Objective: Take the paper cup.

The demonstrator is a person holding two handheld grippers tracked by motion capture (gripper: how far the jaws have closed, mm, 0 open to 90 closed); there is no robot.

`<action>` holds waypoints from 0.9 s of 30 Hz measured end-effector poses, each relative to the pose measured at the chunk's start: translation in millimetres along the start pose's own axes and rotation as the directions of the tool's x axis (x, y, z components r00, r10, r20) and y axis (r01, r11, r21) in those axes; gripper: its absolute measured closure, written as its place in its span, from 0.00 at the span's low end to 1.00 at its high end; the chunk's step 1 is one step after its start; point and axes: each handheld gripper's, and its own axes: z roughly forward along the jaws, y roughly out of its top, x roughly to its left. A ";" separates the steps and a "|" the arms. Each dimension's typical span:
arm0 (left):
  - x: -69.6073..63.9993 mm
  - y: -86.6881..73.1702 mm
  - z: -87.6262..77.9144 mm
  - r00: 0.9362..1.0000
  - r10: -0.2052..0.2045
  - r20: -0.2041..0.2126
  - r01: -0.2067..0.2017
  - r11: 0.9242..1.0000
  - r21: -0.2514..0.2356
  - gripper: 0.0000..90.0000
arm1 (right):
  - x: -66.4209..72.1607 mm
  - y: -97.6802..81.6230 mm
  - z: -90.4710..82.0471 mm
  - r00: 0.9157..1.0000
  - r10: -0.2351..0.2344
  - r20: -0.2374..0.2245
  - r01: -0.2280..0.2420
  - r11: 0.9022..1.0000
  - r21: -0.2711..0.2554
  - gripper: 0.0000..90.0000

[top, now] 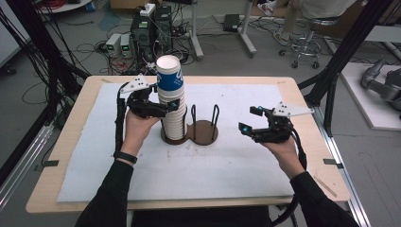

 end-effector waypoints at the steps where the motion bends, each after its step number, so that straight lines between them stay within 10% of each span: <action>1: 0.4 -0.1 0.0 1.000 0.000 0.003 0.000 1.000 -0.001 0.12 | -0.9 11.1 6.3 1.000 0.017 -0.010 -0.017 1.000 -0.010 0.18; 27: 2.2 -0.7 0.2 1.000 -0.002 0.010 0.002 1.000 -0.006 0.12 | 17.9 122.9 86.7 0.994 -0.006 -0.112 -0.003 0.997 -0.076 0.19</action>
